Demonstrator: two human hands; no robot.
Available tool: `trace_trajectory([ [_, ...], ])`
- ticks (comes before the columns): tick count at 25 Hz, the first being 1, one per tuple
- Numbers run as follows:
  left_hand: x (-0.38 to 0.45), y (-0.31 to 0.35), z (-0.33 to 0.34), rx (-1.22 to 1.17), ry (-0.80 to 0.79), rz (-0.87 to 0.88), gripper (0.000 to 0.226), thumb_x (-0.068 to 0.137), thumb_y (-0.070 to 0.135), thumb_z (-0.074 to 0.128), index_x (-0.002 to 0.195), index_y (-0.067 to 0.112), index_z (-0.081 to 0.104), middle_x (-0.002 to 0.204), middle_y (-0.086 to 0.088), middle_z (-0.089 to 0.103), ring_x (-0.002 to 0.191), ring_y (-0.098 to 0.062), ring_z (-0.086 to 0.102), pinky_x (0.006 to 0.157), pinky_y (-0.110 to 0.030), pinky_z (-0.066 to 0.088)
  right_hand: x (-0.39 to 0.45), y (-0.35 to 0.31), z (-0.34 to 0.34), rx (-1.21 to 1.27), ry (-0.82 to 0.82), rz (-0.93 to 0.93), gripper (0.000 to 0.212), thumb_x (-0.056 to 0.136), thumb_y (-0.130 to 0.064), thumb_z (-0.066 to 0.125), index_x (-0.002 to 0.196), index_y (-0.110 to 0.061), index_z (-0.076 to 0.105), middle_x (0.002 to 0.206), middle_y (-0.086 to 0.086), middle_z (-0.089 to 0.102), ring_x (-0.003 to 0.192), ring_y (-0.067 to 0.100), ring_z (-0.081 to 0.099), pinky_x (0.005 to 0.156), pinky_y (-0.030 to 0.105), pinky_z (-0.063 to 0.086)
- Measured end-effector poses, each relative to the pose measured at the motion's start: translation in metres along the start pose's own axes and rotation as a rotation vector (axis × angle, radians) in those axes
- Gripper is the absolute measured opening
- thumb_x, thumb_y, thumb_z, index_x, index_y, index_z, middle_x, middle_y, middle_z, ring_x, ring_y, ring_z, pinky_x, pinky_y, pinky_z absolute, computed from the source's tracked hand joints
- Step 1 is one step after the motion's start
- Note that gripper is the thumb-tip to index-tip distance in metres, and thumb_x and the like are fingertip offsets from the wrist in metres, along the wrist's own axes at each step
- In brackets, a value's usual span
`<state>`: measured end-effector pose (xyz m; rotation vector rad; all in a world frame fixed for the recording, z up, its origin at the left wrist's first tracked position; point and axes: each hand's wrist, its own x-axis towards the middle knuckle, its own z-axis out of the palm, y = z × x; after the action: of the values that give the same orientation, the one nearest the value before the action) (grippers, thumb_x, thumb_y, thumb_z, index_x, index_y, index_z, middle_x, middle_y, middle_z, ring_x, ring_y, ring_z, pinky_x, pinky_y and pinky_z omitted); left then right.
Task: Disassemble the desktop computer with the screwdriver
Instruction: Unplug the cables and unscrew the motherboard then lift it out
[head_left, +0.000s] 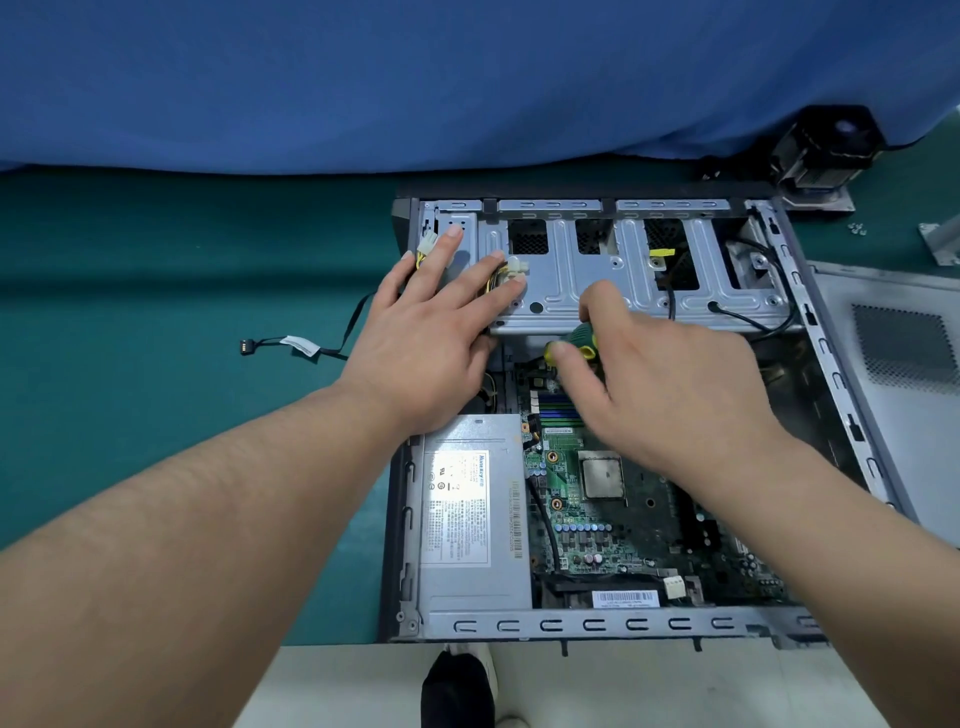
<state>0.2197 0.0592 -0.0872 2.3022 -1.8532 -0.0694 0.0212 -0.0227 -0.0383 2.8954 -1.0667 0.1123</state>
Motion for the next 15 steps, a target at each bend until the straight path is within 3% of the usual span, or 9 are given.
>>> trace_trajectory([
  [2,-0.0002,0.0003,0.0000,0.003,-0.001,0.001,0.060,0.102,0.037,0.044,0.158,0.045,0.028,0.169,0.018,0.020,0.159,-0.019,-0.005,0.128,-0.045,0.001,0.0023,0.0018,0.0047,-0.080,0.027,-0.002,0.042,0.104,-0.058,0.022,0.106,-0.020,0.039,0.063,-0.002,0.054,0.054,0.030,0.058,0.047,0.026,0.021],
  [6,-0.0002,-0.0002,0.0000,-0.009,0.006,-0.001,0.059,0.102,0.037,0.046,0.158,0.045,0.030,0.168,0.018,0.021,0.159,-0.019,-0.004,0.128,-0.045,0.001,0.0088,0.0023,0.0072,0.069,0.002,-0.101,0.030,0.096,-0.037,0.047,0.108,-0.010,0.050,0.084,0.007,0.058,0.078,0.035,0.058,0.058,0.038,0.037],
  [9,-0.0003,-0.0004,-0.0007,-0.007,0.006,-0.001,0.058,0.103,0.037,0.046,0.158,0.045,0.030,0.168,0.018,0.021,0.159,-0.019,-0.004,0.128,-0.045,0.002,0.0095,0.0026,0.0035,0.206,-0.035,-0.118,0.031,0.094,-0.036,0.049,0.112,-0.010,0.049,0.097,0.009,0.056,0.090,0.033,0.055,0.072,0.044,0.048],
  [10,-0.0002,-0.0001,-0.0009,-0.006,0.004,-0.002,0.058,0.103,0.037,0.045,0.158,0.045,0.030,0.168,0.018,0.021,0.159,-0.019,-0.005,0.128,-0.045,0.002,0.0083,0.0023,0.0034,0.165,-0.016,-0.097,0.034,0.098,-0.044,0.044,0.113,-0.013,0.047,0.094,0.007,0.056,0.086,0.032,0.057,0.065,0.042,0.047],
  [12,-0.0003,0.0004,-0.0013,-0.007,0.000,-0.003,0.059,0.102,0.036,0.045,0.158,0.045,0.029,0.169,0.018,0.020,0.159,-0.019,-0.005,0.128,-0.046,0.002,0.0047,0.0009,0.0051,-0.009,0.029,-0.034,0.045,0.103,-0.061,0.030,0.109,-0.018,0.044,0.075,0.002,0.056,0.066,0.032,0.059,0.047,0.031,0.031],
  [13,-0.0004,0.0003,-0.0015,-0.006,-0.003,-0.001,0.059,0.102,0.036,0.045,0.158,0.044,0.029,0.169,0.018,0.020,0.159,-0.019,-0.005,0.128,-0.047,0.002,0.0036,-0.0003,0.0055,-0.065,0.024,-0.017,0.047,0.103,-0.063,0.025,0.107,-0.019,0.043,0.066,0.000,0.054,0.059,0.031,0.059,0.045,0.028,0.024],
  [15,-0.0006,-0.0001,-0.0013,-0.003,-0.007,-0.001,0.059,0.102,0.036,0.044,0.158,0.045,0.028,0.169,0.018,0.020,0.159,-0.019,-0.006,0.128,-0.047,0.002,0.0053,0.0005,0.0054,-0.067,-0.019,-0.035,0.040,0.104,-0.053,0.028,0.109,-0.018,0.044,0.068,0.001,0.056,0.060,0.032,0.058,0.046,0.031,0.027],
])
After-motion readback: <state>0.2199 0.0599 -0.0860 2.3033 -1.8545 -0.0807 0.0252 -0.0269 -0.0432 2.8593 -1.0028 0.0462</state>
